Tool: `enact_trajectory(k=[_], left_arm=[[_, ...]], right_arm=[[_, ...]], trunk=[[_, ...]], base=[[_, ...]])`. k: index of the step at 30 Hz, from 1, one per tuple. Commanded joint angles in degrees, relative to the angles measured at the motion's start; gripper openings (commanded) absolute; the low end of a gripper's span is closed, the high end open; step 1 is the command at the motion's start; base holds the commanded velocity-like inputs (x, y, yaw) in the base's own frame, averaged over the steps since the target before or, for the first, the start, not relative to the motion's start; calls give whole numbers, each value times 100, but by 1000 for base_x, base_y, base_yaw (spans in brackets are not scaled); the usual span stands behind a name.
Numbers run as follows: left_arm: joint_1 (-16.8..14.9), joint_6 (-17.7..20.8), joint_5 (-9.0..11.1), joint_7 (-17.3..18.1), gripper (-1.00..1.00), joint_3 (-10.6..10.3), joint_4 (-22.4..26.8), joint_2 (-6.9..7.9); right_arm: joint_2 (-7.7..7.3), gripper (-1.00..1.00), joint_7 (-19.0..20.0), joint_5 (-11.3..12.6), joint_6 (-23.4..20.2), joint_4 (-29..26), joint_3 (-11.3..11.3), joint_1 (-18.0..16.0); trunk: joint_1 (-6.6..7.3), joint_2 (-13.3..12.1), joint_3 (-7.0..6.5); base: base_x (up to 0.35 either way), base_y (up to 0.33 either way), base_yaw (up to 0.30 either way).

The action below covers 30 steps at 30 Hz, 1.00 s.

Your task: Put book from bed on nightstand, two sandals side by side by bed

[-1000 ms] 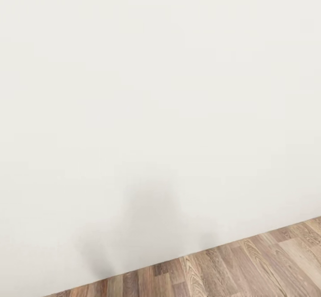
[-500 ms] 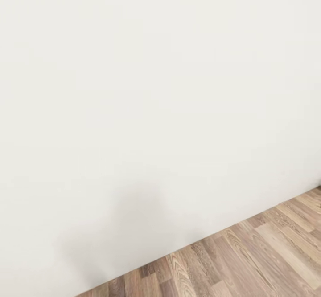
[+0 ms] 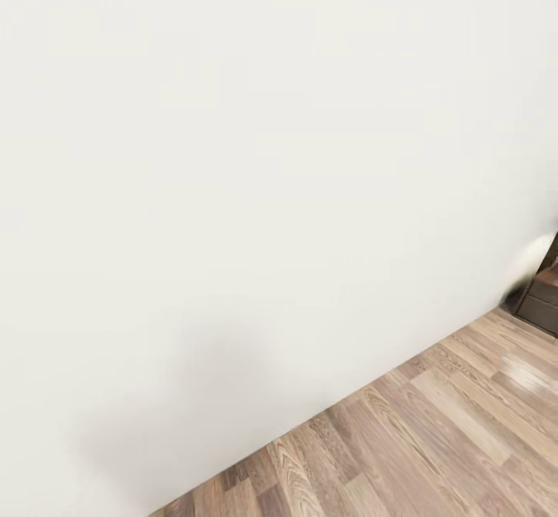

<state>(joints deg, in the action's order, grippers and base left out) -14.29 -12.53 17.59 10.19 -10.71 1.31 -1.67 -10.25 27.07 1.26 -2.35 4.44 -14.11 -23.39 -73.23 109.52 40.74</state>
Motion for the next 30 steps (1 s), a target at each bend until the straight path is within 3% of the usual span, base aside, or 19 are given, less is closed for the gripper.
enact_trajectory(k=[1, 30], left_arm=[[-4, -22, 60, 18, 100, -46, -8, 0], [-4, -22, 60, 18, 100, -49, -8, 0]], right_arm=[[-3, 100, 18, 15, -25, 13, -39, -8], [-3, 100, 18, 14, -24, 13, -39, -8]], trunk=[[1, 3, 5], [1, 3, 5]], base=[[0, 0, -256], [1, 0, -247]])
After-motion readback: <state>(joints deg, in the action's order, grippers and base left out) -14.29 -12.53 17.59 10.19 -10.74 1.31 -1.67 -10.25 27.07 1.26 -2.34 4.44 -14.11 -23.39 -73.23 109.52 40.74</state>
